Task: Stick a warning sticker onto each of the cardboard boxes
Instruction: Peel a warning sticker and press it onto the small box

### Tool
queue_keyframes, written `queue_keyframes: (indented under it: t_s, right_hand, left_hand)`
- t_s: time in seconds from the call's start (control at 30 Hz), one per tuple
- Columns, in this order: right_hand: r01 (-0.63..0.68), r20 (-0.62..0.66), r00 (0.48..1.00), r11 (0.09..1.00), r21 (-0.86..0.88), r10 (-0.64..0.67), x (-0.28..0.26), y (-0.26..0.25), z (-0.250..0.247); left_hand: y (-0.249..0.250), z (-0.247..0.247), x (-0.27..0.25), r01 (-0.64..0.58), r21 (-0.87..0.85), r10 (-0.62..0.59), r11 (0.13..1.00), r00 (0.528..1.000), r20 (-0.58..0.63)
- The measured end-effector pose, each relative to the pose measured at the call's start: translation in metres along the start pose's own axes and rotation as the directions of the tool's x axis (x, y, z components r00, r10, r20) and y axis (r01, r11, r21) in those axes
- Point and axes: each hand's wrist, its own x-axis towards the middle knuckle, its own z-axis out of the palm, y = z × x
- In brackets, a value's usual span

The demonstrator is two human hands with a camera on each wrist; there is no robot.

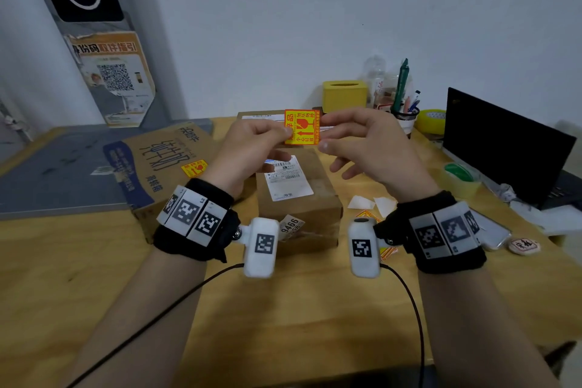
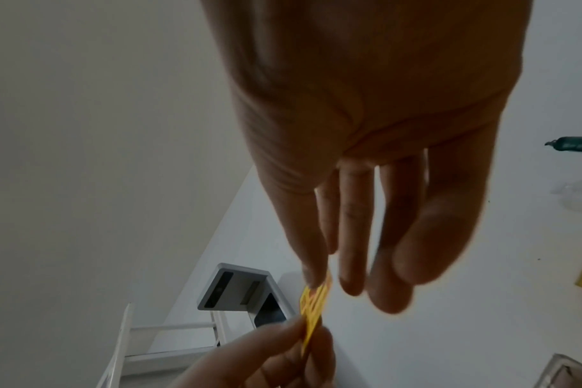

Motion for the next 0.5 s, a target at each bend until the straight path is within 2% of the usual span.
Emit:
queue_keyframes:
  t_s: [0.07, 0.17, 0.23, 0.37, 0.5]
  right_hand:
    - [-0.019, -0.013, 1.000, 0.999, -0.034, 0.018, 0.000, -0.003, 0.001]
    - [-0.012, -0.066, 0.998, 0.991, -0.134, 0.003, 0.001, -0.008, 0.004]
    - [0.006, -0.026, 1.000, 0.967, -0.256, -0.013, 0.002, -0.011, 0.006]
    - [-0.019, 0.096, 0.993, 0.909, -0.416, 0.064, 0.003, -0.009, 0.009]
    - [-0.030, 0.131, 0.987, 0.917, -0.398, 0.090, 0.000, 0.003, 0.013]
  left_hand:
    - [-0.002, -0.005, 0.000, -0.003, 0.050, 0.003, 0.999, 1.000, 0.001]
    - [-0.004, -0.010, -0.001, -0.020, 0.262, -0.001, 0.965, 0.997, 0.077]
    - [-0.004, -0.012, -0.003, -0.045, 0.391, -0.010, 0.919, 0.991, 0.137]
    - [-0.001, -0.014, -0.009, -0.072, 0.456, -0.024, 0.887, 0.979, 0.201]
    - [-0.005, -0.018, -0.010, -0.056, 0.490, -0.051, 0.870, 0.978, 0.201]
